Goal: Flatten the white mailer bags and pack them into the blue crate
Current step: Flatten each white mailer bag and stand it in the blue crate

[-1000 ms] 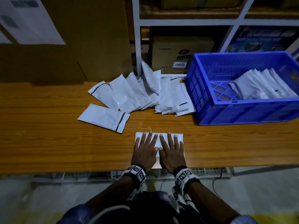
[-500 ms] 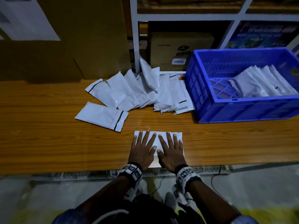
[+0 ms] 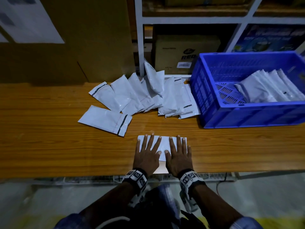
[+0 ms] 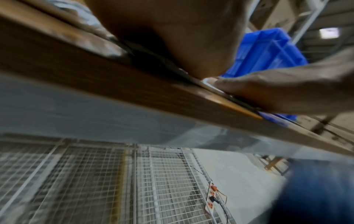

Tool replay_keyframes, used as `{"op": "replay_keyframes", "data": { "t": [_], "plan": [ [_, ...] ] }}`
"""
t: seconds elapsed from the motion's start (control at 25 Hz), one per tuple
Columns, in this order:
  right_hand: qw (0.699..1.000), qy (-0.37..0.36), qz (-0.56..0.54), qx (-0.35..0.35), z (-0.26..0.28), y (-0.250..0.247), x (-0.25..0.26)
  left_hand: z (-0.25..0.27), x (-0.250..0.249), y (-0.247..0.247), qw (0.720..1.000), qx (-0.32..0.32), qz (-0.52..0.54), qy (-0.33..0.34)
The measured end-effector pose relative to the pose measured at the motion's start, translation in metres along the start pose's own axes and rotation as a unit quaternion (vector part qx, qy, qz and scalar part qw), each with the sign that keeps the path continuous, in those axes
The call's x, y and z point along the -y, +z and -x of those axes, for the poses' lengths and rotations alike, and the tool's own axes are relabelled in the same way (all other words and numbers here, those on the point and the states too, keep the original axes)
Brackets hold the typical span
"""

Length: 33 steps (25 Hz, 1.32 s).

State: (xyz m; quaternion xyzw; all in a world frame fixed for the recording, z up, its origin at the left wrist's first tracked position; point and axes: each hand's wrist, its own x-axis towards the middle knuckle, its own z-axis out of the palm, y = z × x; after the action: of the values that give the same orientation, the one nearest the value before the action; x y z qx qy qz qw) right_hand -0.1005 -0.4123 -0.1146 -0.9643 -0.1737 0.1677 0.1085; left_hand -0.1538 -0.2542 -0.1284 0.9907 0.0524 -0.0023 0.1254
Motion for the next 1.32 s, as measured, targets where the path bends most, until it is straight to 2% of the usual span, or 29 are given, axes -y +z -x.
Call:
{"op": "replay_keyframes", "data": {
  "t": [0.08,0.24,0.4,0.52,0.64,0.76,0.88,1.0,1.12,1.24,1.32],
  "plan": [
    [1.000,0.000,0.000,0.020,-0.002,0.000,-0.001,0.002,-0.009,0.002,1.000,-0.003,-0.013,0.028],
    [0.998,-0.003,0.000,0.063,-0.004,-0.010,-0.004,0.002,-0.012,0.005,1.000,0.025,0.003,0.017],
    [0.997,-0.069,-0.006,-0.015,0.001,-0.018,0.008,-0.001,-0.012,0.002,0.998,0.059,0.023,0.020],
    [0.996,-0.083,-0.039,0.007,0.003,-0.003,0.011,-0.002,-0.007,0.001,0.997,0.064,0.026,0.021],
    [0.997,-0.075,-0.009,-0.001,0.001,0.006,0.011,0.000,0.002,-0.005,0.993,0.079,0.088,0.014],
    [0.997,-0.069,0.012,-0.018,-0.001,0.007,0.014,0.002,0.004,-0.007,0.999,0.040,0.032,-0.001],
    [0.998,-0.061,0.004,0.006,-0.003,0.007,0.016,0.000,0.011,-0.001,0.999,0.033,-0.005,-0.022],
    [0.997,-0.058,-0.013,0.049,-0.009,0.001,0.012,-0.005,0.015,0.001,0.998,0.057,0.006,-0.022],
    [0.993,-0.062,-0.048,0.087,-0.011,-0.015,0.009,-0.005,0.015,0.001,0.998,0.054,0.011,-0.025],
    [0.998,-0.045,-0.043,0.014,-0.006,-0.021,0.005,-0.007,0.014,-0.002,0.998,0.053,0.012,-0.028],
    [0.998,-0.054,-0.023,-0.003,-0.003,-0.013,0.005,-0.007,0.014,-0.002,0.998,0.056,0.012,-0.028]
  ]
}}
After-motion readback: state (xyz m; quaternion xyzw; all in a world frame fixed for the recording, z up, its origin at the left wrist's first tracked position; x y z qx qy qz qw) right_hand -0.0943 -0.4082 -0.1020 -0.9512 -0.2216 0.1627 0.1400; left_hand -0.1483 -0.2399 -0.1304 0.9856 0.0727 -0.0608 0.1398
